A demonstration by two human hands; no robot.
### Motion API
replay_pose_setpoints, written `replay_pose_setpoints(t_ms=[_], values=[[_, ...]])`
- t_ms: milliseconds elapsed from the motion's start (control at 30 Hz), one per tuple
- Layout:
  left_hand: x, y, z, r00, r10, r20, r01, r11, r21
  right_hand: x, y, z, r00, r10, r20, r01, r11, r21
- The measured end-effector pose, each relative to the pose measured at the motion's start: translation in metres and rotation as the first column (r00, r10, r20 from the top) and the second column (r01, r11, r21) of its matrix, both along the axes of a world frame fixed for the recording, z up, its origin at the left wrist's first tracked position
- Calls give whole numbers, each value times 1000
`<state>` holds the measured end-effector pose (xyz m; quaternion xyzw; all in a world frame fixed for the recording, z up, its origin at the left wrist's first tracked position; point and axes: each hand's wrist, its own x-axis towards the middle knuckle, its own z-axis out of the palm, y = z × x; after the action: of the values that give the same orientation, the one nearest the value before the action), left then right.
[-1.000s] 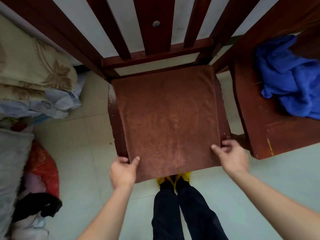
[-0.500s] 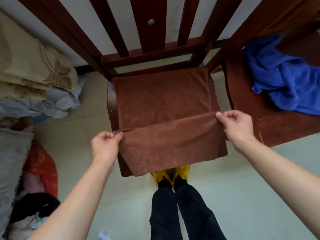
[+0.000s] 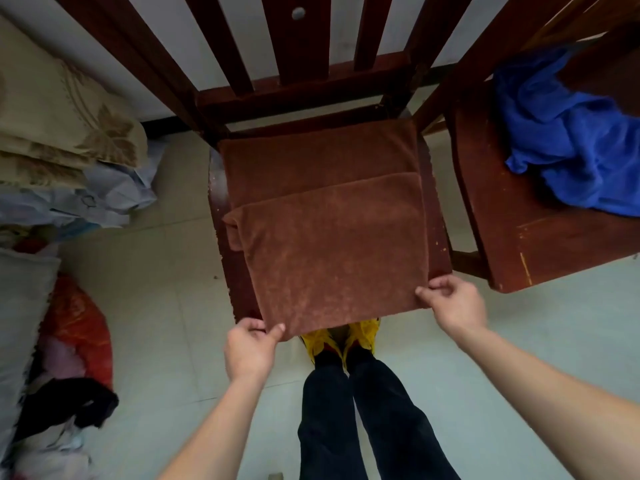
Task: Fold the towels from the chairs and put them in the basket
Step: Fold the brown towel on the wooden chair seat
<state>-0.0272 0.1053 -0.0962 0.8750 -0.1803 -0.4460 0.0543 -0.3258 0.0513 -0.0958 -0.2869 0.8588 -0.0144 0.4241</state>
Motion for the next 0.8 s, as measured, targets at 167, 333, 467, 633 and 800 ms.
replay_pose_setpoints(t_ms=[167, 333, 467, 633, 800], values=[[-7, 0, -2, 994, -83, 68, 84, 996, -10, 4, 13, -1, 999, -24, 28, 26, 998, -52], [7, -23, 31, 966, 193, -171, -231, 943, -241, 4, -18, 34, 984, -115, 139, 151, 948, -281], [24, -71, 54, 880, 361, -307, -457, 819, -347, 10, -71, 54, 975, -108, 196, 178, 906, -385], [42, -144, 54, 850, 432, -303, -523, 760, -385, 22, -136, 41, 976, -107, 188, 176, 899, -402], [31, -120, 23, 963, 243, -115, -261, 947, -184, 16, -121, 14, 994, -67, 87, 88, 959, -271]])
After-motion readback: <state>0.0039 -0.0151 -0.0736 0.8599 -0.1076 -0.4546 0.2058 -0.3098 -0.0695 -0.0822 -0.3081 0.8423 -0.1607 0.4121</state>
